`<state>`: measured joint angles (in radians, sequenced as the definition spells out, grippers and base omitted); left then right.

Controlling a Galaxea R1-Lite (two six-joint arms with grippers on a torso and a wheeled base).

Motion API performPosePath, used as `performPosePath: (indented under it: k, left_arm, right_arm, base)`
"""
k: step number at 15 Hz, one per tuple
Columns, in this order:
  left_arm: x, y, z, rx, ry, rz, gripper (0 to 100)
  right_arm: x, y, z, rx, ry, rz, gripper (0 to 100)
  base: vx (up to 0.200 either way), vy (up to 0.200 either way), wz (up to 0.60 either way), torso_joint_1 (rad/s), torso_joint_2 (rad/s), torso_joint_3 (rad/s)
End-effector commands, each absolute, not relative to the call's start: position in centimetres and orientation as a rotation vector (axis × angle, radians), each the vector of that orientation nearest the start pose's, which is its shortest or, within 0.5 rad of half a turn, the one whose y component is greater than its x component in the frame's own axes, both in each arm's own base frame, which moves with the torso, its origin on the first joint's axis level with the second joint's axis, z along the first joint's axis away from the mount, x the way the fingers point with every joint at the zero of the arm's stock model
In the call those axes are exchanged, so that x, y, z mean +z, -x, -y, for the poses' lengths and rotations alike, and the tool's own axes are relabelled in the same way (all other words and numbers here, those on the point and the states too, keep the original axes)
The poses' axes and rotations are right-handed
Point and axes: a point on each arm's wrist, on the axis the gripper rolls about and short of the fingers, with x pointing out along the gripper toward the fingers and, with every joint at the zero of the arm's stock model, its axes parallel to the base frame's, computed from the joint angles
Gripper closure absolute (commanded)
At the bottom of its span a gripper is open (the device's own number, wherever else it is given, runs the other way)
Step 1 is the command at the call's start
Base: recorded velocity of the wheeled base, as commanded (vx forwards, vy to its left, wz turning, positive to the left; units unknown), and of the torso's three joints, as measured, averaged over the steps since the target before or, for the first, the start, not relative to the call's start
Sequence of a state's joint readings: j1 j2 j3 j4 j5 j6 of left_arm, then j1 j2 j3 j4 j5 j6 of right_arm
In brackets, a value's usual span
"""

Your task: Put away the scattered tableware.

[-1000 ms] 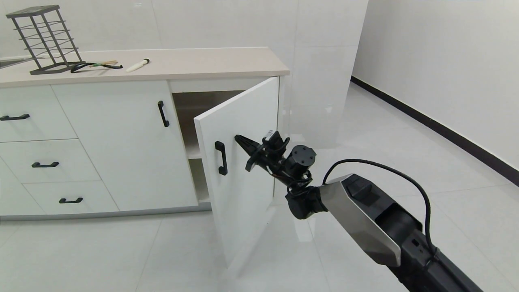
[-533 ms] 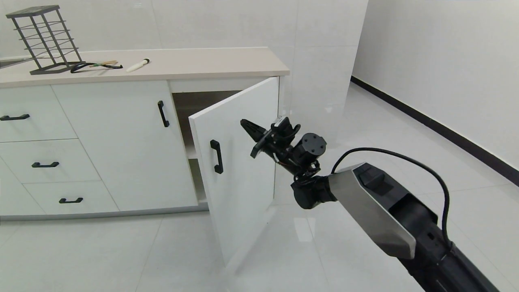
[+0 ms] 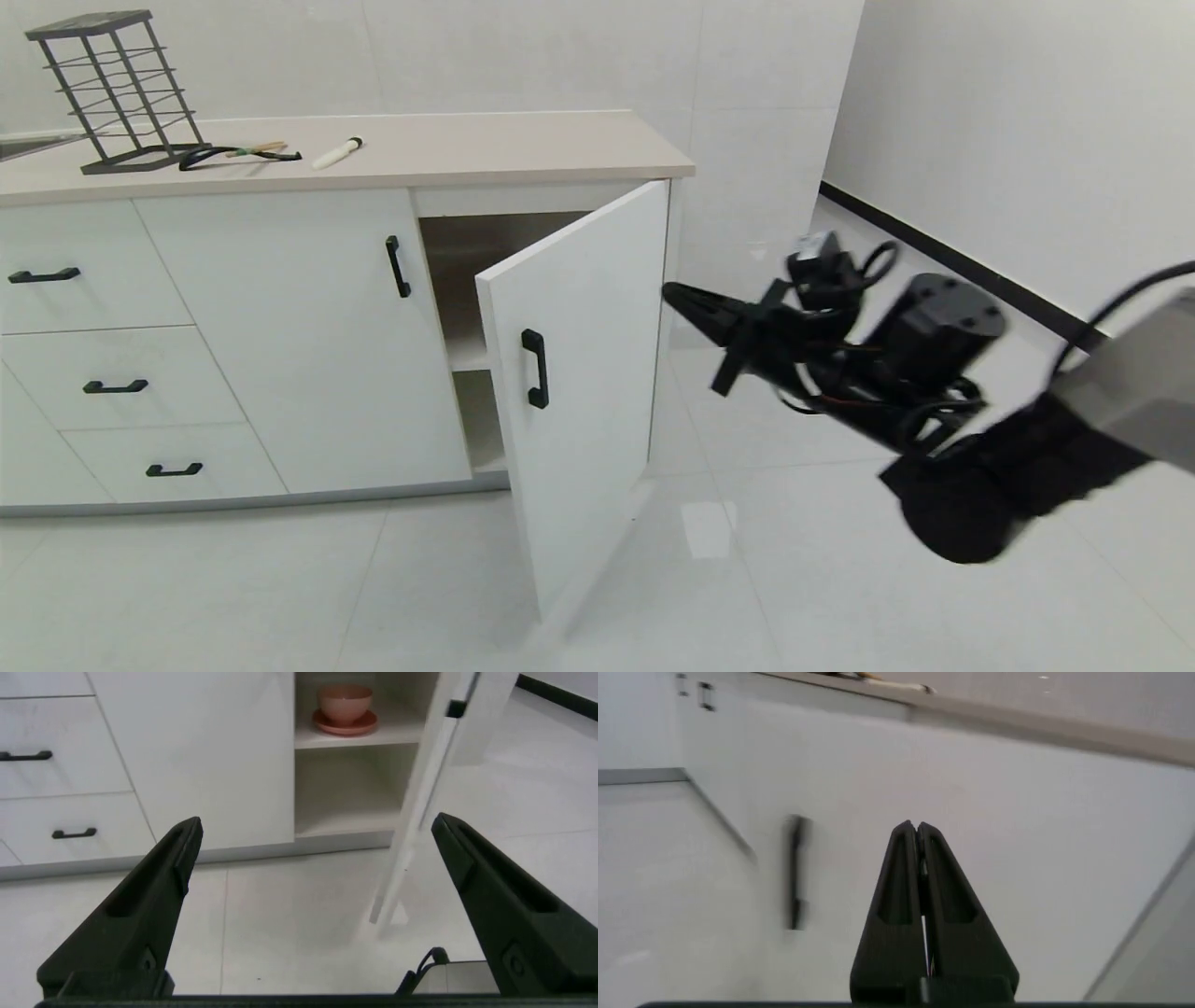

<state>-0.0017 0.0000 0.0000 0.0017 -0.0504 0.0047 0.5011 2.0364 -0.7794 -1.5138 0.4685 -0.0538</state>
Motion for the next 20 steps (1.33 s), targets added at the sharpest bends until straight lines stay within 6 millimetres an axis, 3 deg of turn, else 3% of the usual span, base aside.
performPosePath:
  k: [1,3,5,11,14,16,20]
  left_arm:
    - [7.5,2.3,0.1,-0.052,-0.005,-0.001,0]
    - [7.5,2.3,0.1,-0.052,-0.005,-0.001,0]
    - [7.5,2.3,0.1,-0.052,-0.005,-0.001,0]
    - [7.5,2.3,0.1,-0.049,-0.003,-0.001,0]
    - [7.5,2.3,0.1,-0.051,-0.003,-0.001,0]
    - [7.5,2.3,0.1,-0.049,-0.003,-0.001,0]
    - [7.5,2.3,0.1,-0.041,-0.005,0.0,0]
  right_arm:
    - [20.3,-15.2,-7.9,0.876,0.066,0.421,100]
    - [19.7,-12.9,-6.2,0.835,0.077,0.411,100]
    - [19.8,-13.0,-6.0,0.815,0.081,0.419,100]
    - [18.0,-16.8,-7.6,0.837,0.076,0.282,100]
    - [17.6,-16.8,-8.0,0.856,0.072,0.262,100]
    - [17.5,-15.7,-7.4,0.849,0.07,0.266,100]
    - [17.9,-10.3,-4.0,0.735,0.092,0.37,100]
  base:
    - [0.0,0.2,0.0,0.002,0.01,0.007]
    - [0.0,0.2,0.0,0.002,0.0,0.009]
    - [0.0,0.2,0.0,-0.002,0.0,0.012]
    - [0.0,0.2,0.0,0.003,0.0,0.004]
    - [0.0,0.2,0.0,0.002,0.0,0.002]
    - [0.0,0.2,0.0,0.002,0.0,0.002]
    - [0.0,0.15,0.0,0.002,0.0,0.001]
